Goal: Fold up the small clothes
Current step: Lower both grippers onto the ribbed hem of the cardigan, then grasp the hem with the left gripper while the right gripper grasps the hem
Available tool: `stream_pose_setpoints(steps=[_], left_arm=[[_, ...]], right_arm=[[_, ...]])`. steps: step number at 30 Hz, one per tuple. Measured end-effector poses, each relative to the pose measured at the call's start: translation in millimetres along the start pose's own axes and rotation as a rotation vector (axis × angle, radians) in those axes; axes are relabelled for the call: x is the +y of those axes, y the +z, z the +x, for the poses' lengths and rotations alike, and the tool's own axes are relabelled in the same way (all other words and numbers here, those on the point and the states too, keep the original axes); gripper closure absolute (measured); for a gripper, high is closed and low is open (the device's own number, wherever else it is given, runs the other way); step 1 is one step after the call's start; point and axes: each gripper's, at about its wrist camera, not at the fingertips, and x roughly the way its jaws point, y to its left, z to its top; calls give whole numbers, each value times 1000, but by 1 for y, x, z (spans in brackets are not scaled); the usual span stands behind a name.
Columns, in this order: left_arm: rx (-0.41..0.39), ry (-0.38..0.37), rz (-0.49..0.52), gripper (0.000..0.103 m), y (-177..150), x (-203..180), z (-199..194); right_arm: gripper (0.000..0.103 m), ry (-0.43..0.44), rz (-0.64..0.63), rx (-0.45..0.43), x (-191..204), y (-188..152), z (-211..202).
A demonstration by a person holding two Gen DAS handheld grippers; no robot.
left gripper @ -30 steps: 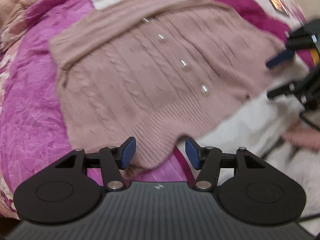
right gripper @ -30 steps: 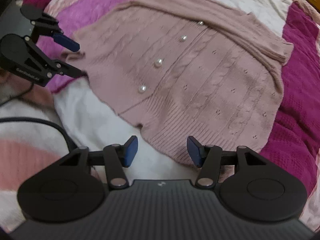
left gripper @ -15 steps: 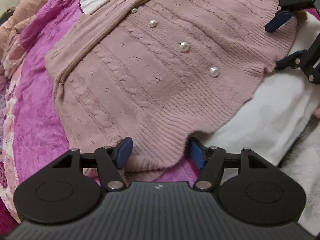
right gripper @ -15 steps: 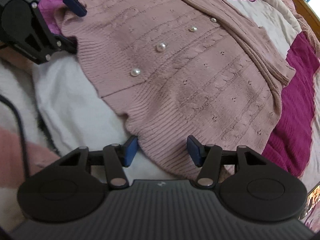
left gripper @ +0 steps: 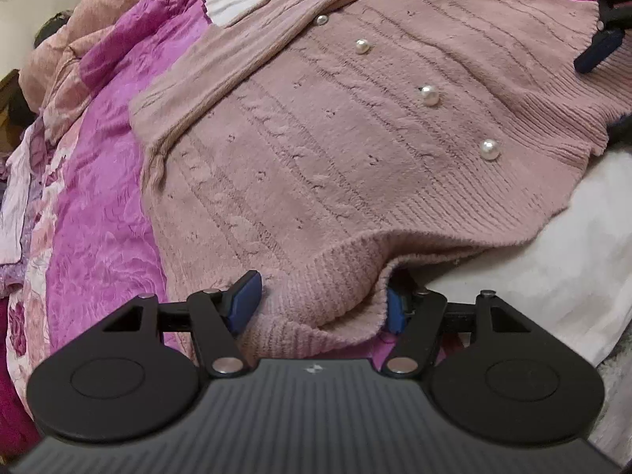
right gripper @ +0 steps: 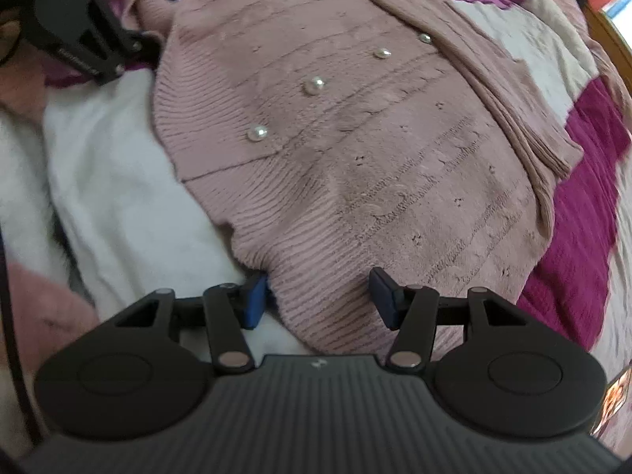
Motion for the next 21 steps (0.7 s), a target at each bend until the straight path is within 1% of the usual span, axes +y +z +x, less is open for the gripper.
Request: stream_pose_setpoints(steps=[1,2,3,4,9,11,14,16,17,18,19,20,21], left_arm=[[-1,-1,-1,33,1,0,1],[-1,-6,-5,33,1,0,2],[-1,-7,-7,33,2,1,3],[-2,-9,-8,33,0,-1,3],[-18,-30,54,33,-7,-10,-3],[-5,-31,44,33,-6,-11,0],[6,-44,15,33,-4,-9,5],[-10,-52,-8,34,-4,-6,4],[-20,-62,-12,34,-5,-5,3],[-30,-70,-21,35,-6,-4,2],[-36,-76,-30,38,-7,-2,1],[-42,-87,-40,42,-8,-1,0],[-51,-99,-49,52,-8,1,-1]], right_arm=[[44,-1,-11,4,0,1,1],[37,-13,-20,2,1,1,3],[33,-45,-31,-2,3,1,6],[33,-66,-40,-4,5,0,10],[33,-83,-14,-33,8,-1,14],[33,-87,15,-44,7,-2,14],[40,-93,55,-74,6,-6,12],[45,-91,78,-99,5,-10,10],[49,-91,93,-112,4,-11,9],[56,-94,117,-124,2,-13,8],[61,-101,146,-137,-1,-14,7],[71,-106,172,-151,-4,-15,6],[76,-108,192,-160,-6,-15,6]])
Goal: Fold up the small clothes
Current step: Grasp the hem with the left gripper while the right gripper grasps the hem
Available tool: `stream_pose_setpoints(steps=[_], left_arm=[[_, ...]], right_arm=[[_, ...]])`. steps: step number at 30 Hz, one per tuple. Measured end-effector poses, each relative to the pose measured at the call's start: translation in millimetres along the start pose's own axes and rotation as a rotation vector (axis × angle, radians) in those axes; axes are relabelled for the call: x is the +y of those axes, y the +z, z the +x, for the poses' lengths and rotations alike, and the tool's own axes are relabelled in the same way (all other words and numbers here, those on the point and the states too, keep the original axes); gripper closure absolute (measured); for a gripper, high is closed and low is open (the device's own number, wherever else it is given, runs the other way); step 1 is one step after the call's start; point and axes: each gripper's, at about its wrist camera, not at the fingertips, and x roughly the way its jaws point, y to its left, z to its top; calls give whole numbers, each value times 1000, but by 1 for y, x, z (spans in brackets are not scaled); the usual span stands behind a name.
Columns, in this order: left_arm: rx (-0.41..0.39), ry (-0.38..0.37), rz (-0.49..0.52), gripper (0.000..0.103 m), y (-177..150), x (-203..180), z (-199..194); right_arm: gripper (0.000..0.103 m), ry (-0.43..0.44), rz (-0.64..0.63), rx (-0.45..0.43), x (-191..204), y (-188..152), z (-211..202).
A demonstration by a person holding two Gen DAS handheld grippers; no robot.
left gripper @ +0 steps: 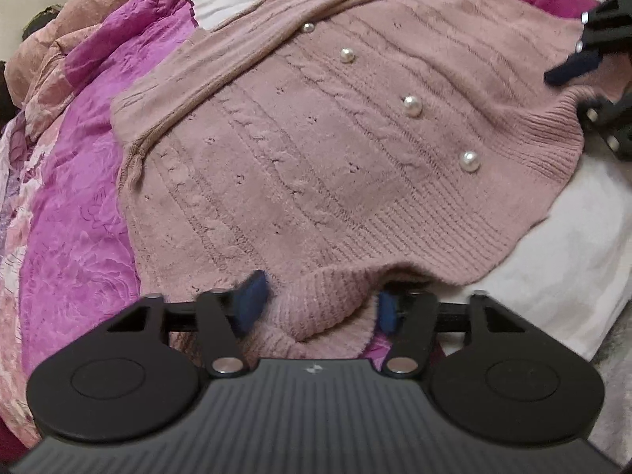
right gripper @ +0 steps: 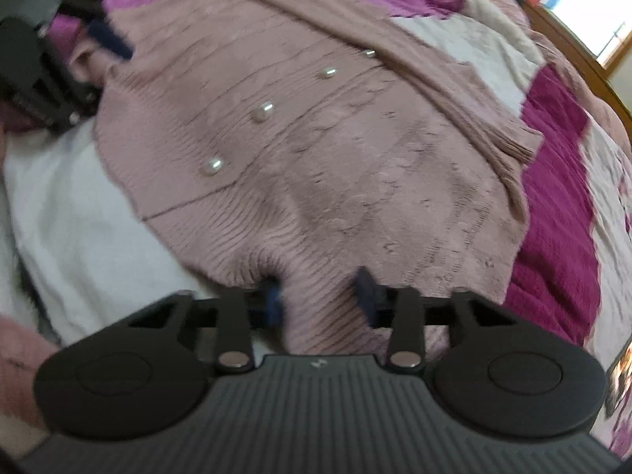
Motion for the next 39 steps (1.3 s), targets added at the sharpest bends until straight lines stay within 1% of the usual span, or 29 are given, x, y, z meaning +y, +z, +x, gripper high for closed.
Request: stream_pose_setpoints(steps=[1,2,3,4,5,7,8,16,21,24,30,33,34,39], left_arm=[[-6,-9,-5,61,0,1,-1],[-15,-19,-9,67,1,1,-3],[-28,-26,-13,77,2,2,-5],[-38,-32,-15,84,3,2,-7],[-51,-32,-18,86,4,1,-9],[-79,-19,-20,89,6,0,-14],[-94,-15,-30,90,7,1,-16],[-156,-7,-109,91,16,17,-32],[-214,9,-173,91,28,30,-44],[-230,12,-211,91,37,39,-48],[-260,-4,-322,92,49,57,-45],[-277,4,-343,92,53,61,-45],[-284,5,-347,94,55,61,-45],[-318,11,-370,94,61,65,-45]], right_arm=[[79,-1,18,-6,-2,0,0],[84,0,34,-14,-4,0,0],[87,3,47,-21,-5,1,-1],[89,5,55,-29,-6,2,-2],[92,4,58,-38,-6,2,-4],[93,-10,61,-59,-3,4,-8],[95,-17,66,-69,-3,4,-10],[95,-69,116,-143,-10,13,-21],[96,-109,162,-196,-21,22,-28],[96,-133,194,-227,-29,29,-30],[96,-182,264,-254,-44,39,-23],[96,-189,302,-268,-47,43,-19],[96,-196,308,-274,-48,44,-18],[96,-239,298,-318,-49,54,-20]])
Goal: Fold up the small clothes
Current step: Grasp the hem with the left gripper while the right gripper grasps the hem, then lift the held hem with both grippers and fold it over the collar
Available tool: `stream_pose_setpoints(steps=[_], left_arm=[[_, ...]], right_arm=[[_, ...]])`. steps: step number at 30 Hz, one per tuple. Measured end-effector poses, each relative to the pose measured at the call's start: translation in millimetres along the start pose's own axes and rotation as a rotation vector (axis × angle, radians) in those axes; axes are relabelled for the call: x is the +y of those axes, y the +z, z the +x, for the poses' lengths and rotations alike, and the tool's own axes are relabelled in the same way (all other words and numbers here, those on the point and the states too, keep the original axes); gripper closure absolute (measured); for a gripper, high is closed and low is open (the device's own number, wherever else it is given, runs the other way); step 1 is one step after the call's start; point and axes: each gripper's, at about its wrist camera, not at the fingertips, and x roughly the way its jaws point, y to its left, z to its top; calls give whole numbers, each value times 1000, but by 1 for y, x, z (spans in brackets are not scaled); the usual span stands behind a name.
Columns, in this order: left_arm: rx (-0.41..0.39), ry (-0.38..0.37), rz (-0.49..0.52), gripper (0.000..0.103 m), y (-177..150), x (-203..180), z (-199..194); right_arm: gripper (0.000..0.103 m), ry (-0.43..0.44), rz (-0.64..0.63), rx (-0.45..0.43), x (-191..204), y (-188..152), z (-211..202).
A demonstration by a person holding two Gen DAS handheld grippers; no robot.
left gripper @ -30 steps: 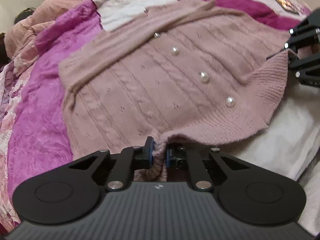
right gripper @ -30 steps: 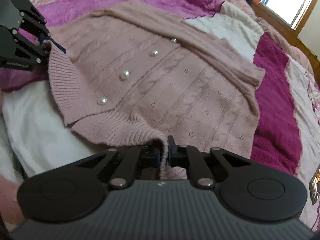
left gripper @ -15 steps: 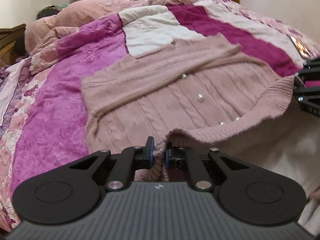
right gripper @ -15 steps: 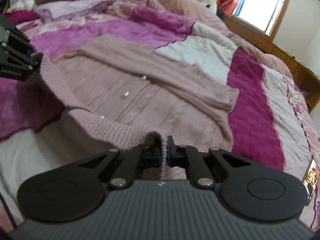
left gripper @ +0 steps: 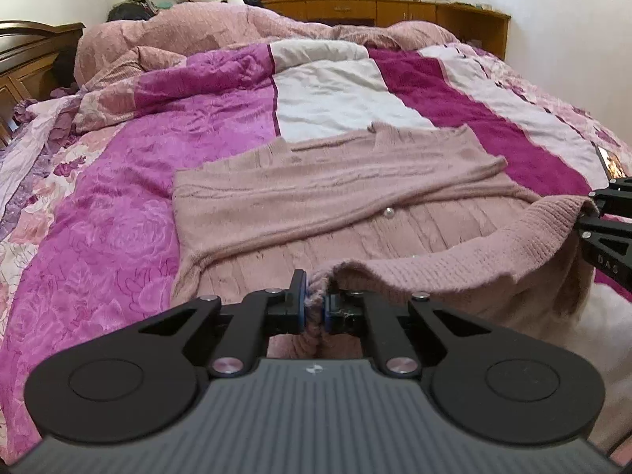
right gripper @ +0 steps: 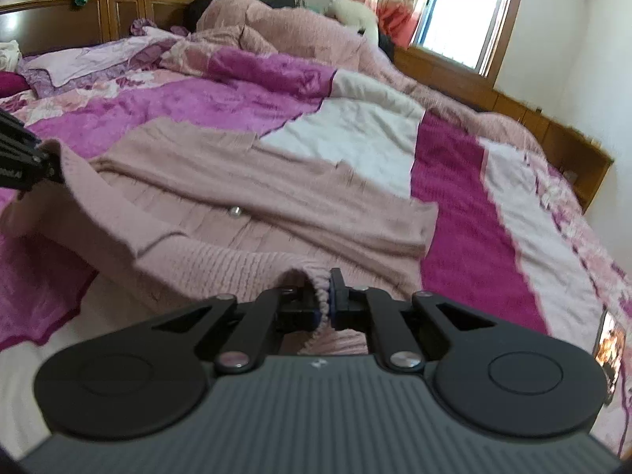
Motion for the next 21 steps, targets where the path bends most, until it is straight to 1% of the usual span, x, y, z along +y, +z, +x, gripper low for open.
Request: stream_pose_setpoints(steps=[7,10,15,21], left_arm=[[-40,18,-55,94,11,9,4],[-68,41,-58,94,19,11,4],[-140,52,-83,95,38,16,1],[-193,52,-109,95,65,23,7]], right_arm=[[96,-22,35,-65,-5,15,4],[96,-30,42,-98,-5,23,7],[96,-60,37,-155,-3,39,10],[96,-95,55,-193,-4,59,16]])
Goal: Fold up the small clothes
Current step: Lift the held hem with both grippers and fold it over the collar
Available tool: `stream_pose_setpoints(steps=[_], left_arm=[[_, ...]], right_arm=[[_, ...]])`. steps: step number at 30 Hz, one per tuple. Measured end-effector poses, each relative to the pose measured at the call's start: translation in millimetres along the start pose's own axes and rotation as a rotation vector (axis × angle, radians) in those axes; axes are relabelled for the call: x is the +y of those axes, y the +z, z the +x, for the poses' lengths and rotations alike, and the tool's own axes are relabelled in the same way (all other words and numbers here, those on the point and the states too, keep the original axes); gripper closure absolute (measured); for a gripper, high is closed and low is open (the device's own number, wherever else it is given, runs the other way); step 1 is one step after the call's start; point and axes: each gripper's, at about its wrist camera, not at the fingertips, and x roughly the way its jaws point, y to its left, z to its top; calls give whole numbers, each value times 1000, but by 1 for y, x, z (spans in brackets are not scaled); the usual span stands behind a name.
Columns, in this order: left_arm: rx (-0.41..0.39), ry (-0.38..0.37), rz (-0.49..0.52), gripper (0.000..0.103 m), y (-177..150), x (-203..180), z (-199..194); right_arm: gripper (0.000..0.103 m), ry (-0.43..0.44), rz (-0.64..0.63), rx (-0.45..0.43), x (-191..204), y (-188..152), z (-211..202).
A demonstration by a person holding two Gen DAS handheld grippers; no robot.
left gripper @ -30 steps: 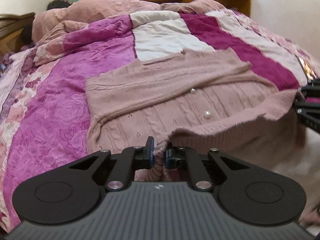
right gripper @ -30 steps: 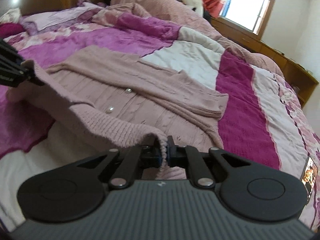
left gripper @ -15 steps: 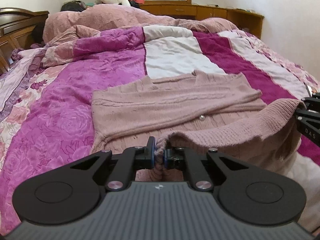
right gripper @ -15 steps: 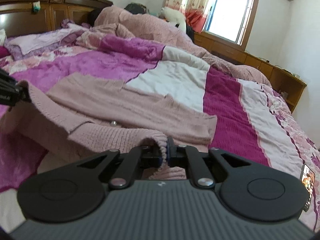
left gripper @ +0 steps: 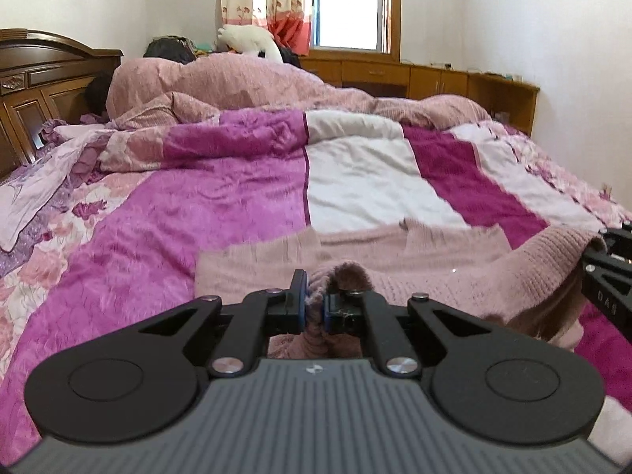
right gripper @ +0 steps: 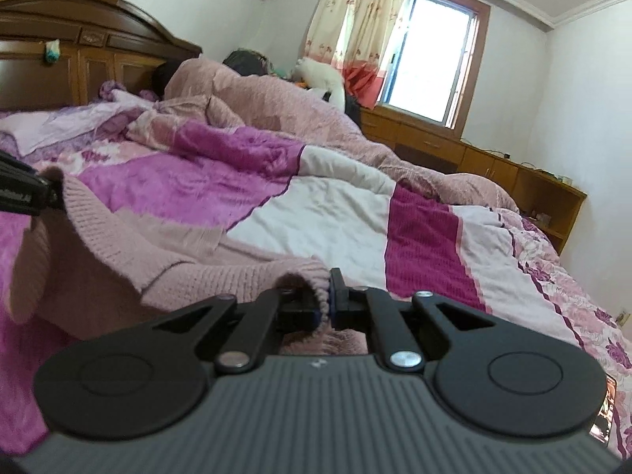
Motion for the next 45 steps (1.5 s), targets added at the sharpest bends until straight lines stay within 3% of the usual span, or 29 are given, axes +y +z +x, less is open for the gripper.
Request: stream_pose_setpoints(steps=[7,14,25,30,33,41,44,45], left_arm=[[-88,4,37,95,38,-7,17],[-84,31,46,95,57,-11,69],[38,78,30,94,42,-9,179],[141,111,-8,94,21,2,220],[204,116,-51,93,7,12,238],[209,113,-16,93,7,11,240],[228,128,-28,74,12,10,232],[235,139,-31,66,14,10,228]], right_arm=[[96,-48,39,-44,-7,22,19],[96,-76,37,-34,-9,32,62],[96,-88,-60,71,11,11,144],[95,-71,-30,144,14,-8,176],[95,-73,-23,187,18,-22,187],[92,-51,9,226,16,-36,196],[90,-47,31,234,12,-32,193],[86,-49,40,233,11,-30,189]])
